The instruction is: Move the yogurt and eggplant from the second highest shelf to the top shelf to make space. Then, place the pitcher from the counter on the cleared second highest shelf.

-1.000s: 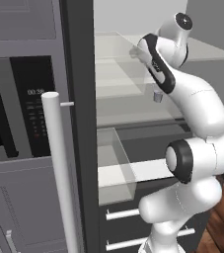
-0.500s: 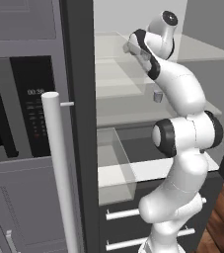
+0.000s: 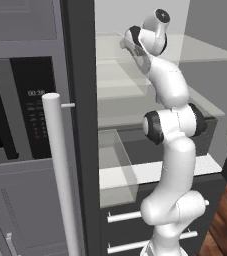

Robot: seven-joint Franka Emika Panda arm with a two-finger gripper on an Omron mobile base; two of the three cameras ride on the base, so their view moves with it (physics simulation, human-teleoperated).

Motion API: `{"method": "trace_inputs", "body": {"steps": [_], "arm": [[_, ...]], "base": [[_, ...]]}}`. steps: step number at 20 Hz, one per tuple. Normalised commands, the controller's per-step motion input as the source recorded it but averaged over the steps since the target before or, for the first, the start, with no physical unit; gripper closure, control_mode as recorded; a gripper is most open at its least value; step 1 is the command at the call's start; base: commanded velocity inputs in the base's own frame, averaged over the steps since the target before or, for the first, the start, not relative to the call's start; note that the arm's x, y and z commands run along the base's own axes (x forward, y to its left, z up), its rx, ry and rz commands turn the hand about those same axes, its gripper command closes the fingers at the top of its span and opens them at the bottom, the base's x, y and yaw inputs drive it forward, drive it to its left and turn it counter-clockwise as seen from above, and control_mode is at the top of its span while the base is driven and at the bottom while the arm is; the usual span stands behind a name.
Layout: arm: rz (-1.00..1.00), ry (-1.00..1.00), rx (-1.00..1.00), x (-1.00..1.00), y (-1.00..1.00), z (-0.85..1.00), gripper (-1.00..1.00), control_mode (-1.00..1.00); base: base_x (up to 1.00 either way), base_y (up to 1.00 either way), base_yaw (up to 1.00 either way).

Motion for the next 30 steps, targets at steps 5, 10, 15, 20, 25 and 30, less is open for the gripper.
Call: {"method": "trace_inputs", "body": {"steps": [5, 10, 15, 20, 25, 30], "arm": [[0.00, 0.01, -0.02, 0.49, 0.09, -0.66, -1.00, -1.00], [0.00, 0.00, -0.05, 0.03, 0.06, -0.80, -1.00, -1.00], [0.00, -0.03, -0.09, -0.18, 0.08, -0.99, -1.00, -1.00], [0.00, -0.18, -0.09, -0.35, 0.05, -1.00, -1.00, -1.00], [0.00, -0.30, -0.05, -0.38, 0.00, -0.99, -1.00, -1.00], [0.00, -0.09, 0.00, -0.85, -0.09, -0.20, -1.00, -1.00]], "base": [[0.00, 0.00, 0.00], [0.00, 0.00, 0.00], [0.00, 0.00, 0.00], [0.00, 0.00, 0.00], [0.00, 0.00, 0.00], [0.00, 0.00, 0.00]]}}
